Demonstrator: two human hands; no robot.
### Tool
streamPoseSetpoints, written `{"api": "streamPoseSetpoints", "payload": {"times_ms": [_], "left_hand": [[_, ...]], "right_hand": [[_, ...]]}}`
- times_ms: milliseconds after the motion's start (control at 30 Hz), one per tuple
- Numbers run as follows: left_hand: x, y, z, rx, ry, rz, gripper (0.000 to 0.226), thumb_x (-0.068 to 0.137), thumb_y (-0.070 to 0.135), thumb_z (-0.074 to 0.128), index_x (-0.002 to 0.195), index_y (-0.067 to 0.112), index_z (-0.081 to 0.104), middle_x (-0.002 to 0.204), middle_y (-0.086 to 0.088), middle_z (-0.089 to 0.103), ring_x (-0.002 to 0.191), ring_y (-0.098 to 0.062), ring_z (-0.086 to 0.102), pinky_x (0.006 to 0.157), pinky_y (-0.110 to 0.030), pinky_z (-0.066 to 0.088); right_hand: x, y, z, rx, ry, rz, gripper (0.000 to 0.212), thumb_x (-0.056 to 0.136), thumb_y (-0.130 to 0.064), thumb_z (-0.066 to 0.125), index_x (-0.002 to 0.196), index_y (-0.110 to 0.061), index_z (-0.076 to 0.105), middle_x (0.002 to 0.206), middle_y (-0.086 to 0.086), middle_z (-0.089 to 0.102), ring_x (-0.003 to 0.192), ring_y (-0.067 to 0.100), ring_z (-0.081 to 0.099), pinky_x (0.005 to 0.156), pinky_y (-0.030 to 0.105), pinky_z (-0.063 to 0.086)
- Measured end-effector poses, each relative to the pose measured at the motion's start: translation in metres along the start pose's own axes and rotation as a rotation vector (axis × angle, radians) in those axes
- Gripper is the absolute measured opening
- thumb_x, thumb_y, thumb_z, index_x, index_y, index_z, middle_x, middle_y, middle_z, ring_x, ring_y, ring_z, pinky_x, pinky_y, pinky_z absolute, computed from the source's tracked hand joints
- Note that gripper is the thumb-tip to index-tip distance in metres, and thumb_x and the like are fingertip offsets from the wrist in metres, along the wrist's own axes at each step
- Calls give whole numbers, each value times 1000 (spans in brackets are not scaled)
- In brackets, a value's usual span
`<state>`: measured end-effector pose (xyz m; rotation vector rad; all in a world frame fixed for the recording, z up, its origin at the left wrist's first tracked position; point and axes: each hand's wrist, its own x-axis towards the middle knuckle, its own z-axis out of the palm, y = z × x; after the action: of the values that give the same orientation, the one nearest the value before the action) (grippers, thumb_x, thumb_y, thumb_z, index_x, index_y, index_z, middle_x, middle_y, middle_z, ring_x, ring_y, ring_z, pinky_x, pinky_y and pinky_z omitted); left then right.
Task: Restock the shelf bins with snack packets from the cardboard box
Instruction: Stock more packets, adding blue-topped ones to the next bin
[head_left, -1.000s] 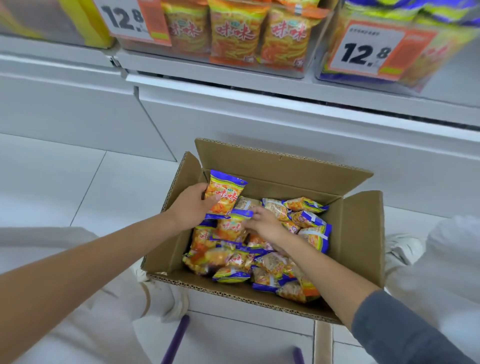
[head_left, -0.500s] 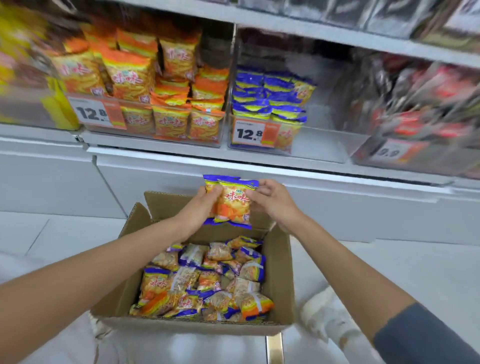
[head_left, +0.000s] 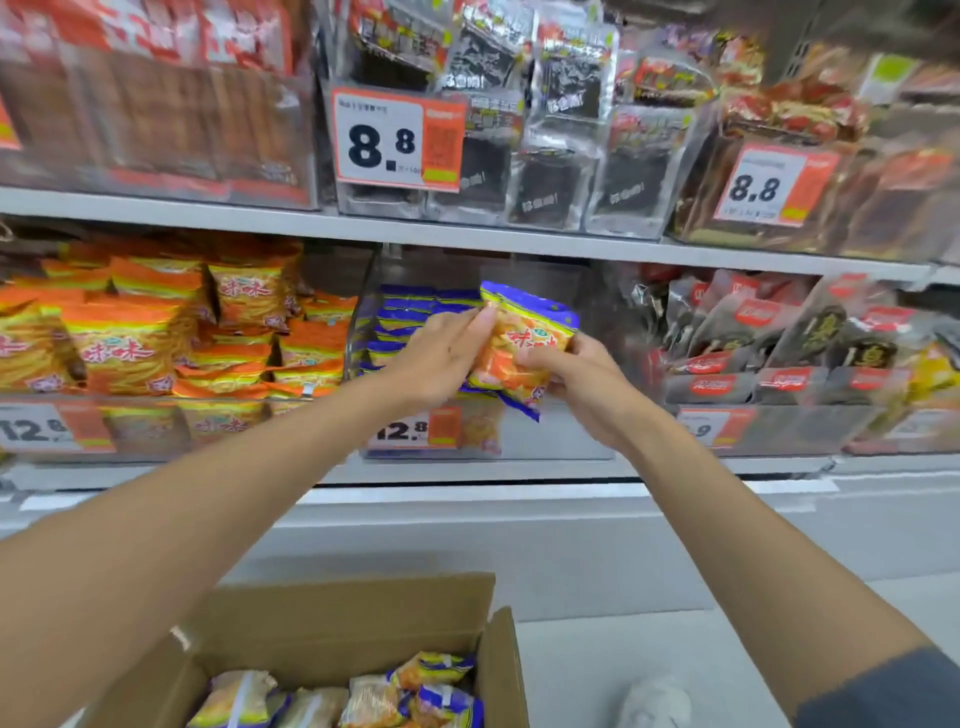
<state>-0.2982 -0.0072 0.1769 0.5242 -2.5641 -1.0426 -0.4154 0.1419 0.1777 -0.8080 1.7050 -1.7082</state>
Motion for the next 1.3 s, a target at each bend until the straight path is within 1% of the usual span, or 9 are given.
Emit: {"api": "streamPoseSetpoints", "payload": {"times_ms": [100, 200, 433, 567, 700, 833, 933, 1133, 1300], "left_hand": [[42, -21, 2, 338, -60, -9, 83, 85, 79, 9, 144, 29, 40, 154, -4, 35, 143, -27, 28, 116, -53, 21], [58, -47, 7, 589, -151, -102, 66, 95, 67, 23, 153, 35, 22, 163, 4, 11, 150, -19, 8, 120, -49, 8], [65, -74, 16, 563, -65, -88, 71, 85, 67, 19, 150, 39, 28, 160, 10, 23, 147, -17, 18, 118, -48, 15], [65, -74, 17, 570, -59, -86, 65, 90, 66, 22, 149, 39, 30, 159, 11, 24, 147, -15, 18, 118, -48, 15], [65, -74, 17, 563, -42, -73, 59, 95, 63, 24, 148, 38, 31, 159, 11, 25, 147, -16, 19, 118, -48, 16], [63, -70, 16, 524, -59, -96, 56, 98, 60, 25, 149, 38, 31, 160, 12, 22, 147, -17, 18, 117, -49, 12], [59, -61, 10, 473, -36, -85, 55, 99, 57, 29, 149, 35, 34, 160, 4, 24, 147, -20, 21, 116, -48, 15], [15, -24, -6, 429, 188, 134, 25, 94, 38, 56, 112, 24, 65, 108, 2, 65, 103, -19, 56, 88, -41, 50], [-70, -27, -6, 210, 163, 16, 6, 87, 27, 61, 84, 22, 63, 74, 8, 61, 75, -16, 58, 64, -31, 45]], "right_hand": [[47, 3, -33, -18, 163, -12, 37, 72, -13, 79, 105, -13, 62, 107, 13, 71, 90, 25, 67, 88, 41, 52], [97, 25, -49, -74, 257, 2, 32, 73, -11, 78, 101, -12, 63, 99, 10, 71, 80, 22, 67, 75, 35, 54], [182, 78, -52, -435, -6, 211, 40, 67, -13, 87, 104, -15, 71, 101, 1, 74, 91, 17, 70, 83, 32, 56], [193, 81, -46, -422, 48, 224, 40, 65, -10, 88, 101, -14, 68, 85, 0, 70, 74, 13, 66, 54, 21, 54], [196, 84, -46, -392, 118, 172, 97, 40, -18, 95, 127, -17, 52, 109, 7, 70, 94, 23, 70, 64, 36, 61], [178, 71, -48, -324, 164, 234, 101, 72, -8, 84, 149, -24, 21, 128, 5, 59, 100, 22, 67, 73, 36, 60], [152, 58, -47, -462, 244, 39, 78, 77, -7, 78, 143, -14, 37, 128, -1, 53, 113, 20, 58, 80, 26, 51], [62, 26, -15, -680, 275, -222, 34, 79, -12, 74, 110, -15, 62, 95, -4, 61, 79, 6, 54, 74, 23, 44], [-19, 31, 42, -672, 241, -302, 21, 77, -4, 71, 88, -22, 65, 72, -10, 59, 62, 4, 48, 64, 16, 42]]}}
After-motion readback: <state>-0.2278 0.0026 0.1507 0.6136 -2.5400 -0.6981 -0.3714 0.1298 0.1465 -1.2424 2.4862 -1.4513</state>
